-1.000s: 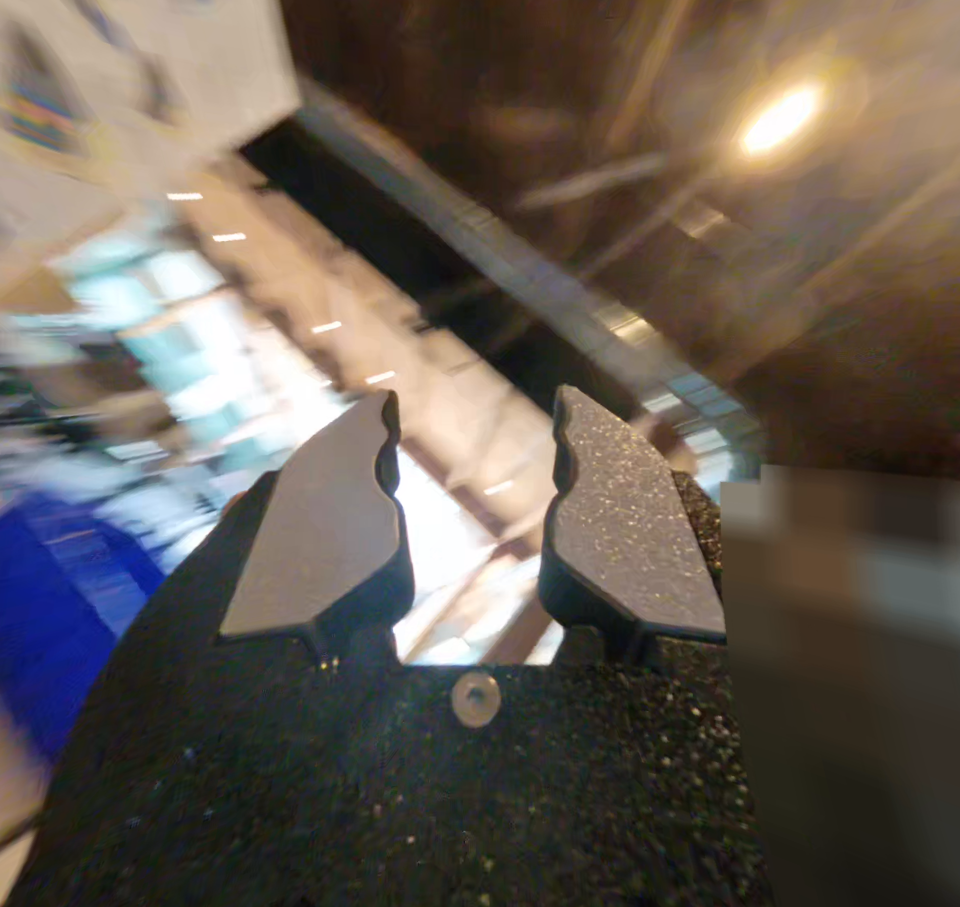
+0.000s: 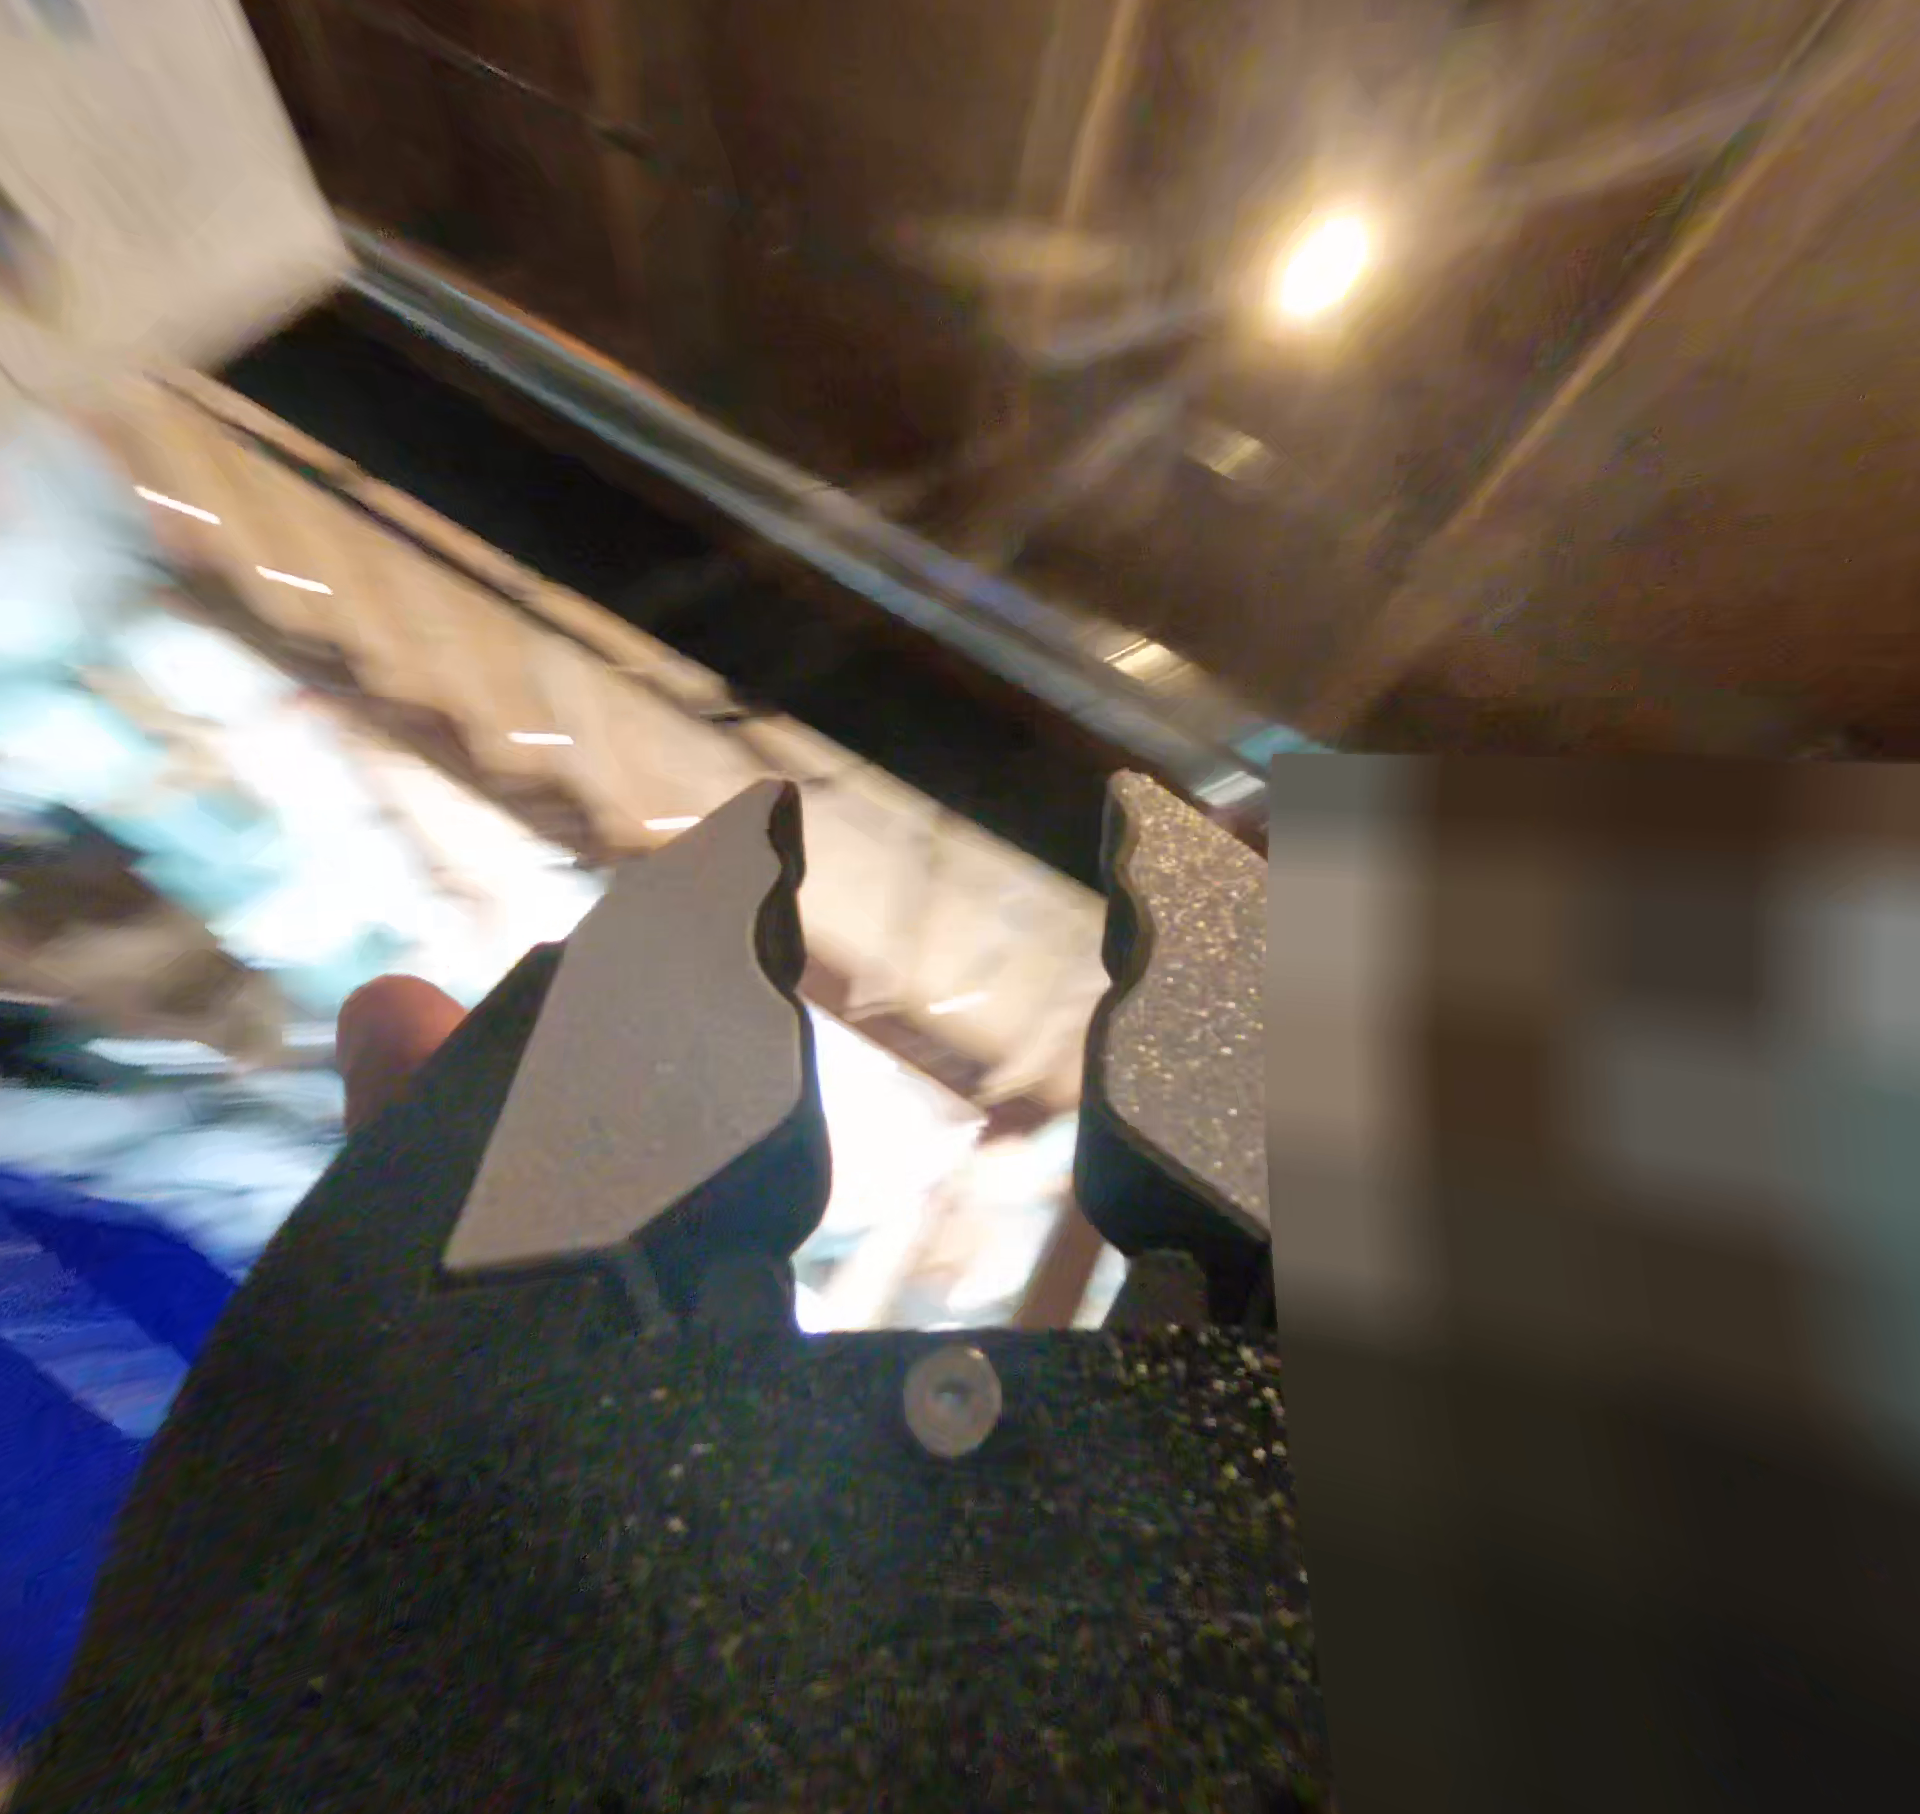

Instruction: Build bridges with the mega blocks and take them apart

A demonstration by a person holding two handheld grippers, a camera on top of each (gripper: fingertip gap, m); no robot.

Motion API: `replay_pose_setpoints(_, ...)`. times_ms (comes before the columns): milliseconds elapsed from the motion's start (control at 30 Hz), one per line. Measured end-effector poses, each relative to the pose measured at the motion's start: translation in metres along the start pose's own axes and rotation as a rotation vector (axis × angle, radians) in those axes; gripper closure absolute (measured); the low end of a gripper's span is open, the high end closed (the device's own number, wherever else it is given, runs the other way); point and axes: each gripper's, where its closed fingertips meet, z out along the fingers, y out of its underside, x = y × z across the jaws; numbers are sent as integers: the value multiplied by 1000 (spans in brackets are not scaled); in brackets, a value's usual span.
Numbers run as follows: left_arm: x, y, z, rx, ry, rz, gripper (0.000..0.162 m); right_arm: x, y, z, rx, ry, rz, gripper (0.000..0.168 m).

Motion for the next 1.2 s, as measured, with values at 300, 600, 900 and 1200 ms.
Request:
replay_pose_setpoints(300, -183, -298, -205, -1176, -1409, 1137, 112, 1, 1, -1, 7, -16, 1, 159)
replay_pose_setpoints(600, -241, -353, -345, -1275, -1916, 618, 86, 4, 0, 0, 7, 0, -11, 165)
replay_pose_setpoints(900, -272, -372, -381, -1229, -2145, 567, 68, 3, 1, -1, 20, 5, -41, 164)
replay_pose_setpoints(1200, -265, -377, -380, -1265, -2104, 617, 79, 3, 1, -1, 28, 6, -49, 164)
